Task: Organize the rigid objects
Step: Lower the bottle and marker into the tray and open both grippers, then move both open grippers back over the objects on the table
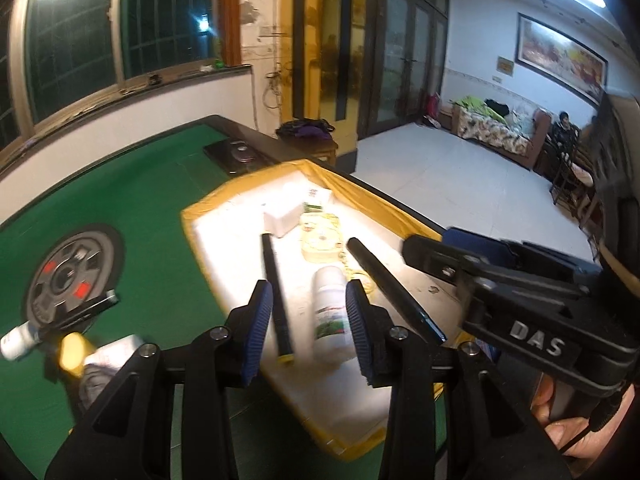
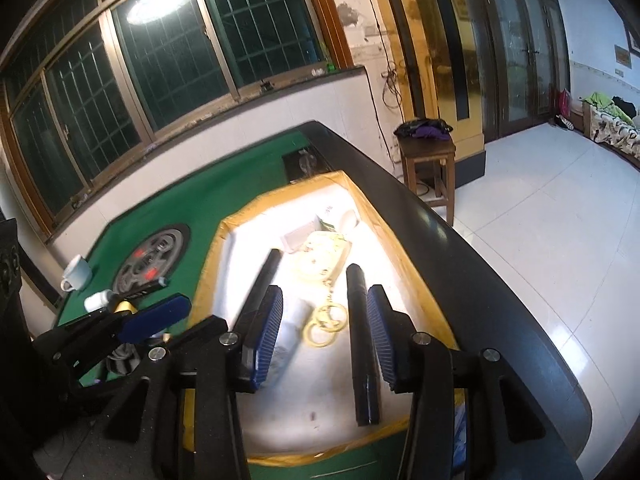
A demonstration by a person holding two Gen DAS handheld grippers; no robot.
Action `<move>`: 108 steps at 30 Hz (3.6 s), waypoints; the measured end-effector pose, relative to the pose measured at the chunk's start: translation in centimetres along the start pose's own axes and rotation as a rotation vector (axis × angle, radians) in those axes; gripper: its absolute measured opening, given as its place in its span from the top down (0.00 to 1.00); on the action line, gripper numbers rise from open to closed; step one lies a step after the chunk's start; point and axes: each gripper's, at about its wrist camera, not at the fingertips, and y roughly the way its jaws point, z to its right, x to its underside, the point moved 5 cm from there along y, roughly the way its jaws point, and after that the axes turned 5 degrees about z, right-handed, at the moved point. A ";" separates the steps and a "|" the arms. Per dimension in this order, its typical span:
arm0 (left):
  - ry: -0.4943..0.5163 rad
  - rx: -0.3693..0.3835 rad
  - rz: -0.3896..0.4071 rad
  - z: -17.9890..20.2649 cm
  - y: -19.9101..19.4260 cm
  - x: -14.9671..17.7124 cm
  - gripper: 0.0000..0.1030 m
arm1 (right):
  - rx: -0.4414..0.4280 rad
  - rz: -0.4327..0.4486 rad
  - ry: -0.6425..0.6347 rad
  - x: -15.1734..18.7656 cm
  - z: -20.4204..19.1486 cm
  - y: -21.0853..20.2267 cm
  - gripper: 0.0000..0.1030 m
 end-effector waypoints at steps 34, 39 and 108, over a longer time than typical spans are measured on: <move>-1.066 -0.497 0.440 -32.1 -18.1 8.3 0.20 | -0.751 0.366 0.098 3.2 -28.7 -5.6 0.61; -1.019 -0.477 0.366 -29.5 -17.2 8.1 0.20 | -0.824 0.465 0.177 3.9 -29.3 -7.3 0.48; -0.416 -0.493 -0.219 -33.6 -3.1 15.3 0.00 | -0.491 0.245 -0.114 5.5 -24.8 -5.9 0.33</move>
